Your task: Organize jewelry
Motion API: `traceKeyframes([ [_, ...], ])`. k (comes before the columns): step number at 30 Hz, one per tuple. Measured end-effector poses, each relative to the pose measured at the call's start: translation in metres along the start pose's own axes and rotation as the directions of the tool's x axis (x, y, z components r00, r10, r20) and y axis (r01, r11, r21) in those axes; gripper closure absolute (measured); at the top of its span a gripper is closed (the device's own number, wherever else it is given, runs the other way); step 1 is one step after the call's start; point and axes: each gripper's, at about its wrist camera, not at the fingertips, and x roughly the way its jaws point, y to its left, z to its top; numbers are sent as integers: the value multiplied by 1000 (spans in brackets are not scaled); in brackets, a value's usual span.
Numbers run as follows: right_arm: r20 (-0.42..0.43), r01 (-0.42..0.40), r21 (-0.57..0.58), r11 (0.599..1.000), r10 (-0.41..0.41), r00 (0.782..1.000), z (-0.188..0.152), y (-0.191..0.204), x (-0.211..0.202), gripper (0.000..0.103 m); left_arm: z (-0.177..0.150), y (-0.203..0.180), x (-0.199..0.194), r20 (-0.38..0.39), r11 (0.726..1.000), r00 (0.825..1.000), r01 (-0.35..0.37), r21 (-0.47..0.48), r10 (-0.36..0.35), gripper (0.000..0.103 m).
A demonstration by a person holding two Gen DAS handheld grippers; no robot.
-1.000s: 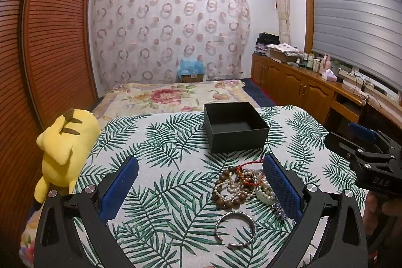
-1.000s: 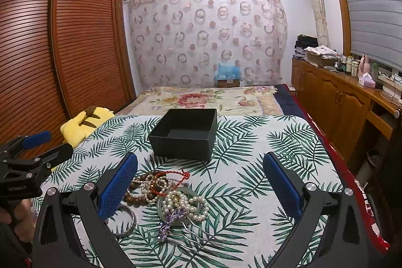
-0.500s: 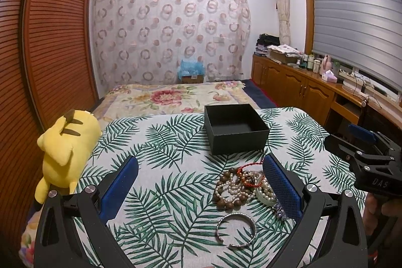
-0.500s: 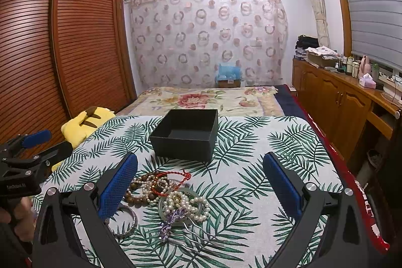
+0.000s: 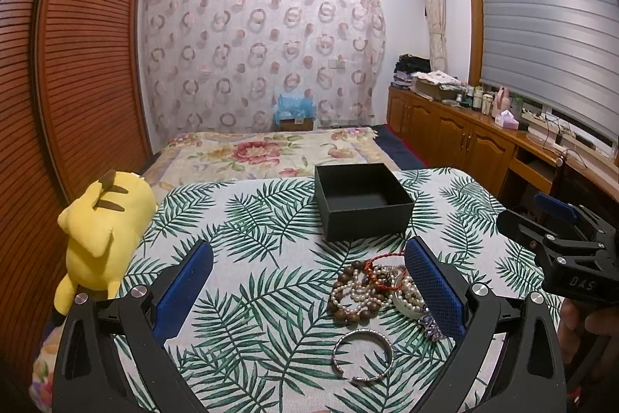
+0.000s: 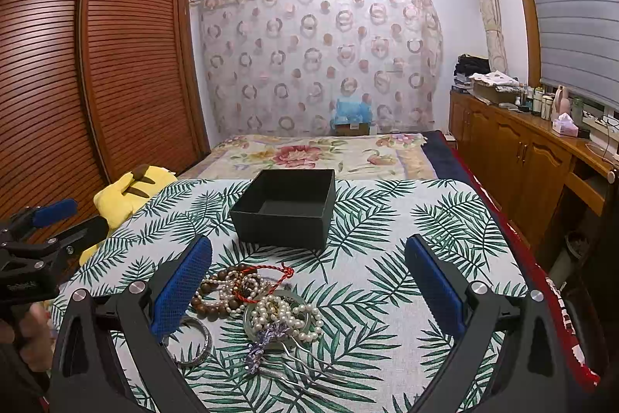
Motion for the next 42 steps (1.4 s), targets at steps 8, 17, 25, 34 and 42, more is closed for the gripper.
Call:
traceKeyframes([
  [8,2,0,0,1000,0,1000,1,2,-1,3,6,3,-3,3,1000,1000,1,-1,-1,7],
  [17,3,0,0,1000,0,1000,0,1,-1,3,7,2,-5,3,1000,1000,1,0,-1,7],
  [25,3,0,0,1000,0,1000,0,1,-1,3,6,0,-4,4,1000,1000,0,1,0,7],
  [34,0,-2,0,1000,2,1000,-2,0,0,3,-1,-7,-1,-1,1000,1000,2,4,-2,7],
  [42,-29,-35,-12,999,35,999,-3,1,-4,2,-14,-6,10,-56,1000,998,12,13,-11,7],
])
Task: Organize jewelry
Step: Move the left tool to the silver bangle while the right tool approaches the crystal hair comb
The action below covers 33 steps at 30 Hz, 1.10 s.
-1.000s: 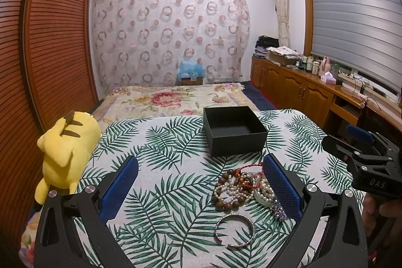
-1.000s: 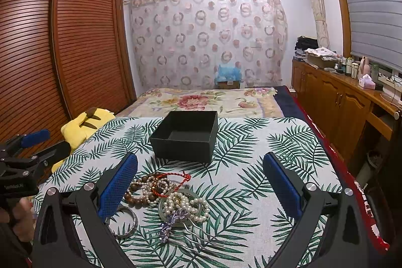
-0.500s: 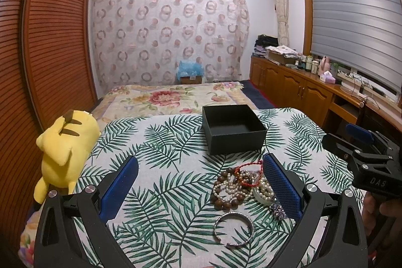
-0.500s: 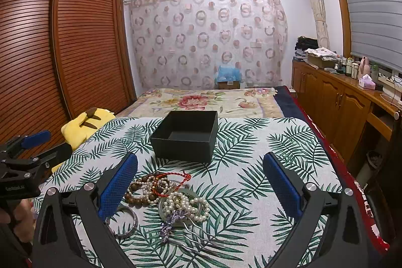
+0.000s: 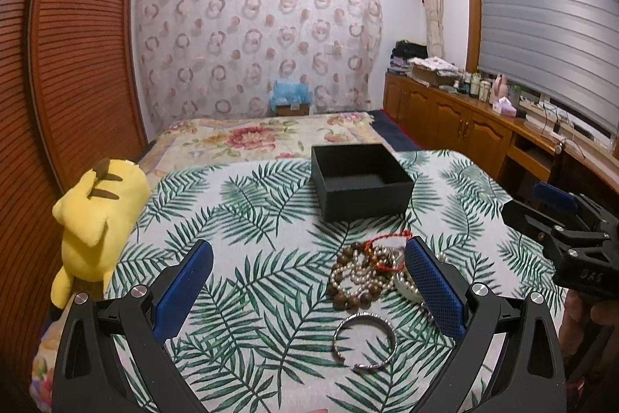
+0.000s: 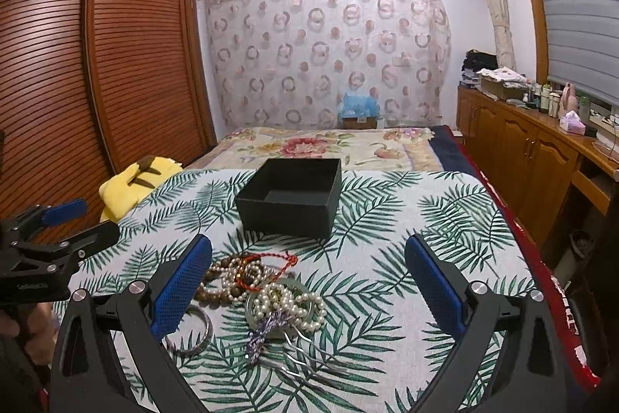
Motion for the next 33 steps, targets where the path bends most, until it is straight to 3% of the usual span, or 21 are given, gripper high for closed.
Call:
traceKeyframes([
  [16,-121,-72,-61,996,65,991,-34,0,24,3,-30,6,34,-142,998,988,57,34,-52,7],
  [18,-142,-78,-62,995,69,987,-38,-2,28,7,-35,4,40,-172,997,983,66,45,-58,7],
  [33,-365,-221,-134,966,159,917,-70,4,62,19,-61,0,73,-332,984,934,162,69,-130,7],
])
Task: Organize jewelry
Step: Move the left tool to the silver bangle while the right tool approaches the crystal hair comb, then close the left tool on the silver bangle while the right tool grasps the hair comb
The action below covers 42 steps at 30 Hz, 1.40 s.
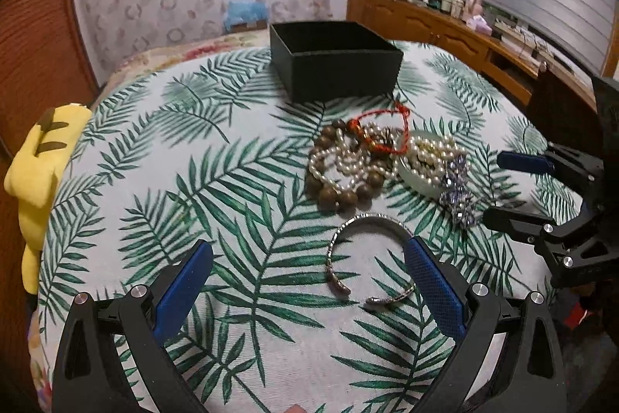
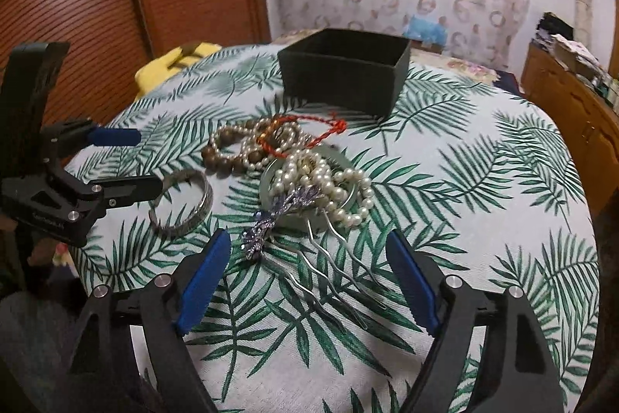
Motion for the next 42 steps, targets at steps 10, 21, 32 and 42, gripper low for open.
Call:
traceKeyframes([
  [10,-33,-17,-17,1000,17,999,1,-6,1,19,-1,-21,11,-43,996,998,43,75,-40,7],
  [21,-39,-24,-51,998,22,999,6,-4,3,19,-6,-30,15,-49,991,997,72,113,-67,45],
  [32,-116,-28,-138,990,12,993,8,11,26,20,4,-10,-1,39,994,994,96,49,-98,45],
  [42,-109,-36,-146,989,20,994,9,10,24,39,16,-3,-5,88,996,992,86,32,-89,45],
])
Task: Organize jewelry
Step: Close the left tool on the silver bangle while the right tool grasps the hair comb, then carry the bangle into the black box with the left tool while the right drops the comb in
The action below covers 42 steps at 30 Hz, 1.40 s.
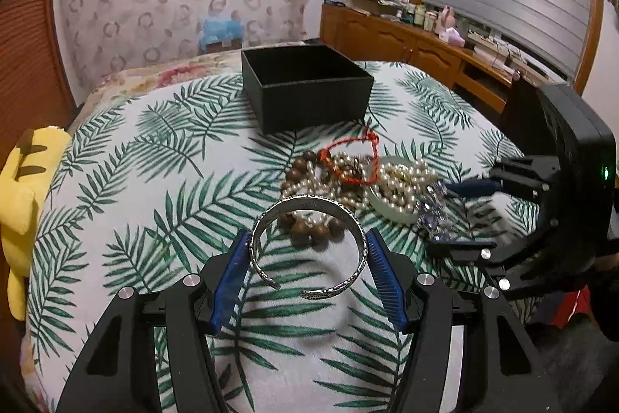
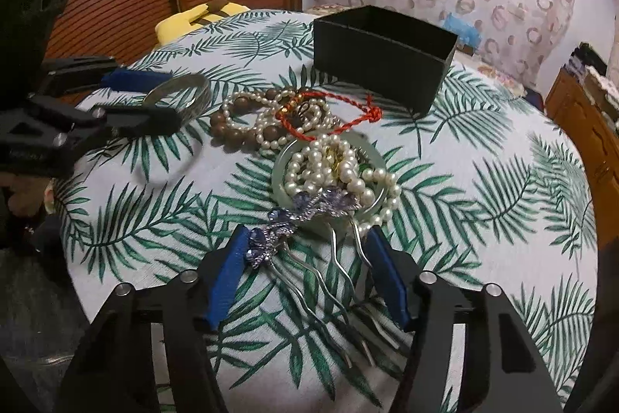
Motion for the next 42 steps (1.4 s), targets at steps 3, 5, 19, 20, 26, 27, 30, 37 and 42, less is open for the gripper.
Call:
traceKeyframes([
  [3,11,-13,24,1000,13,1000,-1,-1,-6,45,4,0,1,8,1000,1000,0,-1,0,45],
  [5,23,-7,24,1000,6,1000,-1,0,-11,45,5,0,1,12,1000,1000,0,-1,0,45],
  [19,146,34,27,999,-37,989,23,-20,-45,45,37,2,10,69,1000,998,7,9,-7,45],
  [20,154,40,28,999,-44,987,27,-24,-45,45,41,2,11,72,1000,997,7,10,-8,45],
  [26,203,86,53,995,-95,975,57,-62,-40,45,72,5,28,100,999,995,8,33,-11,45],
  [27,211,88,55,995,-97,973,63,-67,-38,45,79,6,32,103,999,995,4,38,-8,45],
  [30,233,100,50,994,-109,966,81,-80,-33,45,92,9,40,110,999,994,0,39,-5,45],
  [37,266,112,80,990,-130,955,105,-103,-33,45,124,12,71,105,999,994,-15,52,9,45],
  [42,266,115,105,988,-140,954,110,-118,-28,45,141,14,92,99,999,995,-14,47,9,45],
])
